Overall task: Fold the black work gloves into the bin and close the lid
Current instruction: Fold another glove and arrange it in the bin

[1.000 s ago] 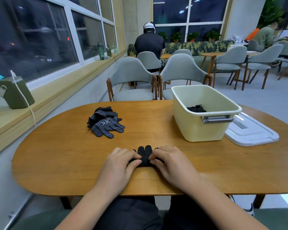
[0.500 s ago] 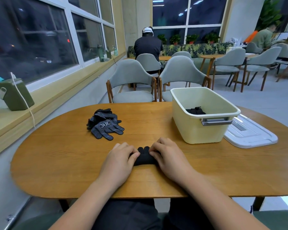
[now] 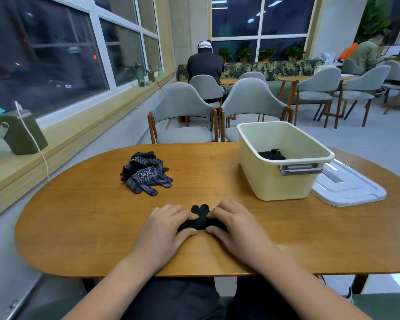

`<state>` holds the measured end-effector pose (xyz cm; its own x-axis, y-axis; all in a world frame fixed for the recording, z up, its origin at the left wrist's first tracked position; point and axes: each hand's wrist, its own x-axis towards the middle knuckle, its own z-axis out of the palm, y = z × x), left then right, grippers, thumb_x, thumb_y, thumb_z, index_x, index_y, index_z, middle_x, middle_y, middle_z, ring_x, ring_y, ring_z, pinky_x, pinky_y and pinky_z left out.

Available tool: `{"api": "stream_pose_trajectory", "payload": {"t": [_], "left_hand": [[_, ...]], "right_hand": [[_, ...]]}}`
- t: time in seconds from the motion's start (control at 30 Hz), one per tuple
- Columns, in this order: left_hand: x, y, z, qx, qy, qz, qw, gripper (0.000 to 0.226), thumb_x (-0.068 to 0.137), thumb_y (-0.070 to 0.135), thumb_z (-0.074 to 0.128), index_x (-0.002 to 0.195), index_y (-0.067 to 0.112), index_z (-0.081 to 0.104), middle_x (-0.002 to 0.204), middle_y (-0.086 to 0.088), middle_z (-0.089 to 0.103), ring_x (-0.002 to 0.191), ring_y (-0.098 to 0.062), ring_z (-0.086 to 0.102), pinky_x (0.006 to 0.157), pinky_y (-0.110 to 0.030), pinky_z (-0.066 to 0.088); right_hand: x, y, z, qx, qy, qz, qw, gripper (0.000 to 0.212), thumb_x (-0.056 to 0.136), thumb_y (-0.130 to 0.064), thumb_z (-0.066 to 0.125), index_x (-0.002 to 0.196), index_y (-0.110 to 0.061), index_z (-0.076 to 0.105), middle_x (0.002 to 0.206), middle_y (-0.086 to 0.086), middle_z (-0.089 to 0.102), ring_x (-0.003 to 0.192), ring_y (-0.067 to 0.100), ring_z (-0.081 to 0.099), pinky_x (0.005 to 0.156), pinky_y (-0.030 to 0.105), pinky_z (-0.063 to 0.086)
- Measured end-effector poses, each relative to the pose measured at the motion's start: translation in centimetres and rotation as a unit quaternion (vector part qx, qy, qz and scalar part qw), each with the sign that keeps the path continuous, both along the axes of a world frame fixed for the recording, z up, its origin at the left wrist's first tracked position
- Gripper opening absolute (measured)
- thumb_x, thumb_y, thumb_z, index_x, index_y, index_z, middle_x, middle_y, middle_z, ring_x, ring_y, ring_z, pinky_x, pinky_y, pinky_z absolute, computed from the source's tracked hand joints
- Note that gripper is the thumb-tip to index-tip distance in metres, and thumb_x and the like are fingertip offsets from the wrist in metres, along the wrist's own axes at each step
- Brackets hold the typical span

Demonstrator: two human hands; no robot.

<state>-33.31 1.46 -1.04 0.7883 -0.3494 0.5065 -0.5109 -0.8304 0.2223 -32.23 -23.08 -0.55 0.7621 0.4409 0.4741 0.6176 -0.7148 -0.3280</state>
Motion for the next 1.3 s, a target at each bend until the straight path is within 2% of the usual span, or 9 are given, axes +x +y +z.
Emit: {"api": "stream_pose_trajectory", "payload": {"t": [0.13, 0.33, 0.57, 0.67, 0.87, 0.97, 1.1, 1.2, 1.3], "left_hand": [[0.3, 0.1, 0.4, -0.026, 0.033, -0.009, 0.999, 0.028, 0.096, 0.056, 0.07, 0.118, 0.04, 0.074, 0.109, 0.027, 0.067, 0.101, 0.006, 0.055, 0.087, -0.029, 0.048], [-1.1, 1.0, 0.1, -0.05, 0.049, -0.031, 0.997, 0.032, 0.097, 0.064, 0.063, 0.117, 0.041, 0.073, 0.11, 0.028, 0.07, 0.101, 0.002, 0.063, 0.088, -0.032, 0.051], [0.0, 0.5, 0.7, -0.082, 0.069, -0.005, 0.994, 0.033, 0.098, 0.062, 0.059, 0.115, 0.04, 0.078, 0.104, 0.03, 0.072, 0.101, 0.006, 0.063, 0.094, -0.031, 0.05], [0.6, 0.3, 0.6, -0.081, 0.08, 0.008, 0.993, 0.026, 0.103, 0.055, 0.062, 0.115, 0.039, 0.079, 0.101, 0.031, 0.071, 0.1, 0.005, 0.061, 0.093, -0.032, 0.051], [1.7, -0.3, 0.7, -0.099, 0.092, 0.024, 0.991, 0.02, 0.104, 0.044, 0.064, 0.11, 0.034, 0.081, 0.1, 0.023, 0.072, 0.1, 0.001, 0.064, 0.09, -0.034, 0.055], [2.1, -0.7, 0.6, -0.092, 0.065, 0.035, 0.993, 0.015, 0.105, 0.039, 0.065, 0.107, 0.033, 0.078, 0.1, 0.022, 0.066, 0.1, -0.004, 0.061, 0.088, -0.036, 0.054], [1.7, -1.1, 0.8, -0.069, 0.01, 0.034, 0.997, 0.008, 0.102, 0.035, 0.067, 0.101, 0.03, 0.074, 0.096, 0.02, 0.061, 0.094, -0.006, 0.056, 0.081, -0.033, 0.052], [1.4, -0.8, 0.5, -0.031, -0.021, 0.024, 0.999, 0.016, 0.104, 0.04, 0.062, 0.101, 0.029, 0.074, 0.093, 0.018, 0.062, 0.09, -0.008, 0.057, 0.078, -0.037, 0.052], [0.9, -0.1, 0.2, 0.001, -0.024, 0.002, 1.0, 0.029, 0.105, 0.05, 0.059, 0.113, 0.03, 0.078, 0.097, 0.019, 0.063, 0.093, -0.008, 0.057, 0.078, -0.034, 0.05]], "right_hand": [[0.0, -0.4, 0.9, 0.0, 0.037, 0.009, 0.999, 0.03, 0.094, -0.037, 0.081, 0.122, -0.027, 0.071, 0.116, -0.013, 0.062, 0.112, 0.012, 0.058, 0.094, 0.03, 0.05], [-1.2, -1.0, 1.5, -0.008, 0.056, 0.024, 0.998, 0.029, 0.093, -0.043, 0.081, 0.117, -0.033, 0.068, 0.11, -0.017, 0.064, 0.102, 0.008, 0.059, 0.088, 0.031, 0.052], [-0.7, -0.8, 1.4, 0.036, 0.06, -0.015, 0.997, 0.017, 0.1, -0.047, 0.072, 0.101, -0.033, 0.063, 0.095, -0.015, 0.069, 0.087, 0.009, 0.061, 0.078, 0.038, 0.053], [-0.3, -0.4, 1.3, 0.027, 0.053, -0.046, 0.997, 0.015, 0.103, -0.048, 0.067, 0.106, -0.033, 0.069, 0.097, -0.012, 0.07, 0.091, 0.01, 0.061, 0.08, 0.037, 0.053], [0.5, 0.4, 0.9, -0.029, 0.002, -0.099, 0.995, 0.028, 0.109, -0.048, 0.054, 0.106, -0.027, 0.072, 0.099, -0.01, 0.068, 0.097, 0.015, 0.056, 0.08, 0.035, 0.051], [0.9, 0.9, 0.6, -0.03, -0.033, -0.102, 0.994, 0.022, 0.106, -0.041, 0.06, 0.103, -0.023, 0.074, 0.105, -0.009, 0.065, 0.096, 0.016, 0.057, 0.072, 0.033, 0.05], [0.8, 1.2, 0.2, -0.021, -0.051, -0.116, 0.992, 0.014, 0.102, -0.034, 0.069, 0.097, -0.021, 0.07, 0.095, -0.007, 0.058, 0.076, 0.019, 0.057, 0.055, 0.034, 0.045], [0.9, 1.1, -0.3, -0.029, -0.049, -0.111, 0.992, 0.016, 0.105, -0.034, 0.062, 0.098, -0.02, 0.065, 0.094, -0.005, 0.055, 0.071, 0.02, 0.055, 0.057, 0.039, 0.05], [0.6, 0.9, -0.6, -0.033, -0.05, -0.096, 0.994, 0.008, 0.102, -0.022, 0.068, 0.098, -0.019, 0.062, 0.091, -0.002, 0.055, 0.071, 0.02, 0.054, 0.058, 0.039, 0.05]]}}
